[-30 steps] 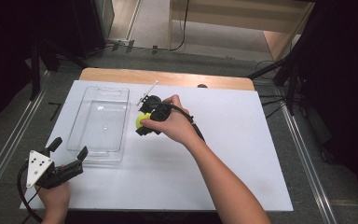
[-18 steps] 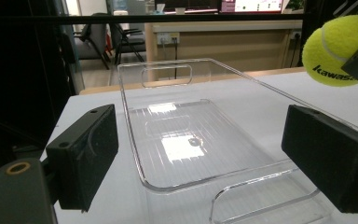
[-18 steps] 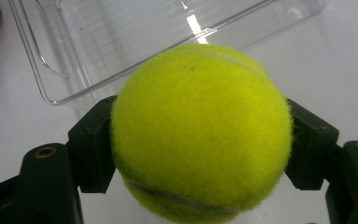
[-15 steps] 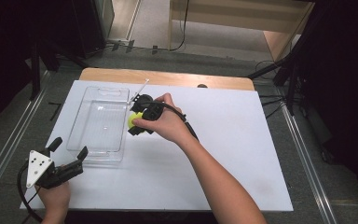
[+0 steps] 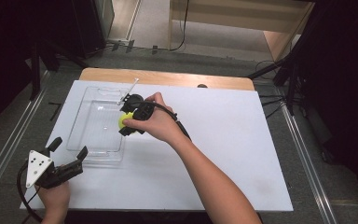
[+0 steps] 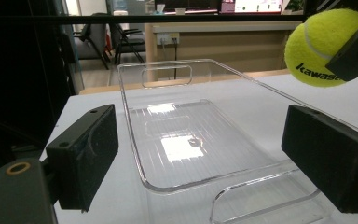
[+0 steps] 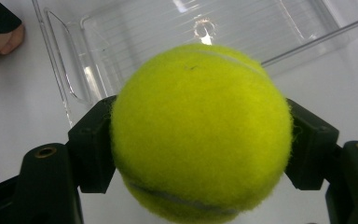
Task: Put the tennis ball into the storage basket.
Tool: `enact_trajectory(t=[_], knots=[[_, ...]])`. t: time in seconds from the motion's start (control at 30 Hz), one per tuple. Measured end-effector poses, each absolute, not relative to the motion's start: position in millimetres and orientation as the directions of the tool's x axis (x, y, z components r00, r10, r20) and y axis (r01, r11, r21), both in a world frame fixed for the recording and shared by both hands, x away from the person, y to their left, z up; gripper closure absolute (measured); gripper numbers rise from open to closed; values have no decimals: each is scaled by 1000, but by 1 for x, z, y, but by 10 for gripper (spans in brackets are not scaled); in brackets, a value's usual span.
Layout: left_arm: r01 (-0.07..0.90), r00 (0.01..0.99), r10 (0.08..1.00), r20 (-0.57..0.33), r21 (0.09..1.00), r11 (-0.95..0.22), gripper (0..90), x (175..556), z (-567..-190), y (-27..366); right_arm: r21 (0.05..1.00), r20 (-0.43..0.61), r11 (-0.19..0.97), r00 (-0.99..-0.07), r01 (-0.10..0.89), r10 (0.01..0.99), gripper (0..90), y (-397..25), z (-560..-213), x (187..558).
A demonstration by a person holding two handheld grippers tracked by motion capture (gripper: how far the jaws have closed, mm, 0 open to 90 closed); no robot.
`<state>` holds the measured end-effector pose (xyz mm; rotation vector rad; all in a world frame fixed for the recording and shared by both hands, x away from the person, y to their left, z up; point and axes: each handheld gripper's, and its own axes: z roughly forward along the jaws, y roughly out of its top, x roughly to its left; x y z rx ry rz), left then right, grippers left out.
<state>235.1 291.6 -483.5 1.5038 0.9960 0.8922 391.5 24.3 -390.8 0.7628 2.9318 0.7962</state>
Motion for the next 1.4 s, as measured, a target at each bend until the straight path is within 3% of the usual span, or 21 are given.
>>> enact_trajectory(t=[0.53, 1.4], knots=[[127, 373, 928, 22, 989, -75, 113, 235, -483, 292, 481, 116, 769, -901, 420, 419, 236, 51, -388, 392], [128, 375, 927, 27, 988, -81, 113, 235, -483, 292, 451, 104, 806, -919, 384, 379, 235, 88, -414, 391]])
